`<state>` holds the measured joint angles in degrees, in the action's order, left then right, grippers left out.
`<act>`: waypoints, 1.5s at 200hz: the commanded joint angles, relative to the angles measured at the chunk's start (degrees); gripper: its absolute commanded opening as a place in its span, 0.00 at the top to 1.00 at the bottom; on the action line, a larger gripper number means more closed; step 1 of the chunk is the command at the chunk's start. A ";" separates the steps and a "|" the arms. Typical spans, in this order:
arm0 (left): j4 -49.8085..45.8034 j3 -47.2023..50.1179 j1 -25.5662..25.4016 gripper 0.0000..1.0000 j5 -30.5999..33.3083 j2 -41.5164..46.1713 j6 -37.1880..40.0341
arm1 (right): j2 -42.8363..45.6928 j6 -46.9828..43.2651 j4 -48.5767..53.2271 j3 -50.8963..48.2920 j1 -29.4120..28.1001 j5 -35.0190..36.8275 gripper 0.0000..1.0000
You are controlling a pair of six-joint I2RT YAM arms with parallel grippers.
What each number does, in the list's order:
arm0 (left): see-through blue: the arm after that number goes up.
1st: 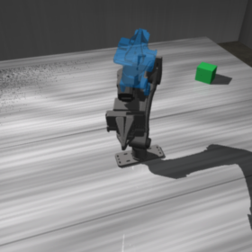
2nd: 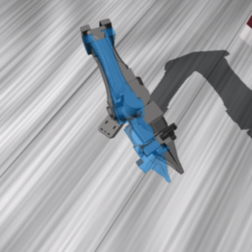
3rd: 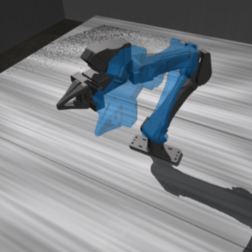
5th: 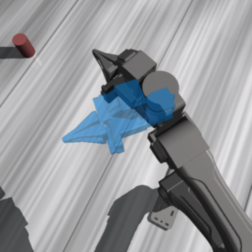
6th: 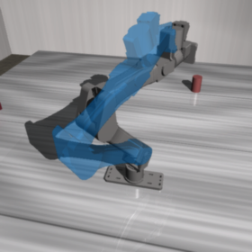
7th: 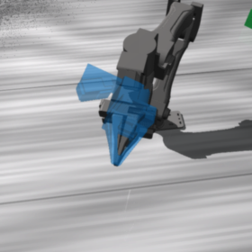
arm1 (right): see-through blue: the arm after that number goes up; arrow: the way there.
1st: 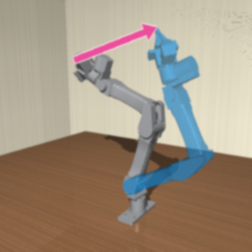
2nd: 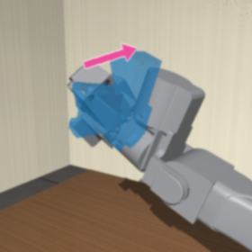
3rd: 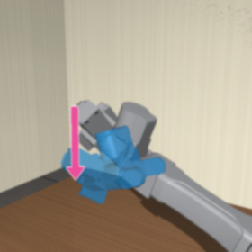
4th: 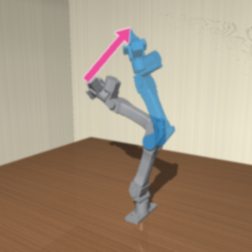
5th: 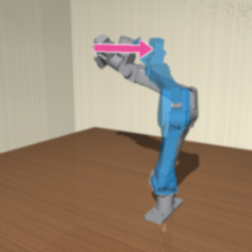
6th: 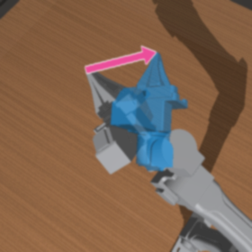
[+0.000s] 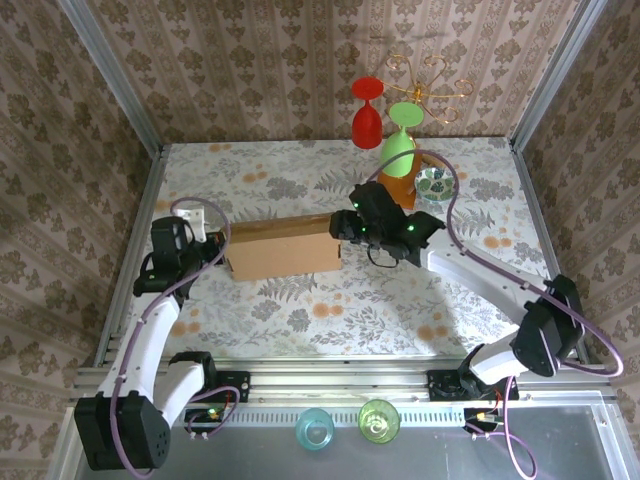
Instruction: Fold the paper box
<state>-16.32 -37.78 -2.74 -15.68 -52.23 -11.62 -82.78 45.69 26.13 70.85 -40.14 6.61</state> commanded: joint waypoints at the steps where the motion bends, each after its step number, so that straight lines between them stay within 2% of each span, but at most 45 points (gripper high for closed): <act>1: -5.58 2.70 -1.09 0.98 1.77 -0.39 -1.64 | 2.63 17.48 2.29 1.00 1.35 -1.27 0.35; 20: -5.48 2.89 -1.65 0.98 2.28 0.15 -1.87 | 2.63 27.80 -2.35 -0.25 3.41 -4.45 0.32; 32: -5.48 2.94 -1.93 0.98 2.41 0.45 -1.92 | 2.04 35.60 -4.15 -0.63 5.14 -8.57 0.32; 45: -5.64 2.89 -2.10 0.98 2.44 0.49 -1.99 | -0.21 43.42 -4.40 -0.66 6.67 -14.02 0.26; 62: -5.53 2.97 -2.36 0.98 2.49 0.52 -2.26 | -2.87 49.58 -7.23 -0.69 7.14 -19.20 0.23; 106: -5.62 2.89 -2.97 0.98 2.93 0.82 -2.63 | -6.55 52.55 -7.58 0.43 7.86 -22.31 0.23; 130: -5.75 2.63 -3.22 0.98 3.15 0.86 -2.63 | -7.09 53.97 -8.06 -1.90 8.71 -23.44 0.27; 152: -5.84 2.21 -3.15 0.98 3.12 0.85 -2.71 | -7.18 54.85 -10.47 -4.10 9.24 -23.32 0.35; 183: -6.31 0.93 -3.30 0.93 2.38 1.21 -3.51 | -8.90 53.28 -11.50 -4.57 10.06 -23.95 0.42; 217: -6.70 -0.40 -3.32 0.82 -1.69 2.94 -6.50 | -9.51 53.21 -12.44 -5.41 10.55 -24.11 0.51; 223: -6.64 -0.38 -3.27 0.68 -2.56 3.35 -7.60 | -9.67 53.19 -12.47 -5.46 10.61 -24.11 0.51; 230: -6.56 -0.24 -3.32 0.58 -3.50 4.13 -9.18 | -9.90 53.19 -12.47 -5.46 10.61 -24.11 0.52; 248: -6.47 -0.10 -3.32 0.47 -5.82 6.45 -13.23 | -10.35 53.04 -12.68 -5.53 10.69 -24.36 0.54; 270: -7.05 -0.81 -3.26 0.39 -7.65 9.06 -19.02 | -10.71 52.84 -12.44 -5.37 10.70 -24.48 0.55; 300: -9.96 -3.50 -3.08 0.36 -7.33 10.62 -27.82 | -10.74 52.23 -11.68 -5.18 10.70 -24.21 0.59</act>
<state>-22.74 -37.89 -5.72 -21.32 -42.96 -29.91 -91.61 98.78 11.27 67.00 -29.71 -17.72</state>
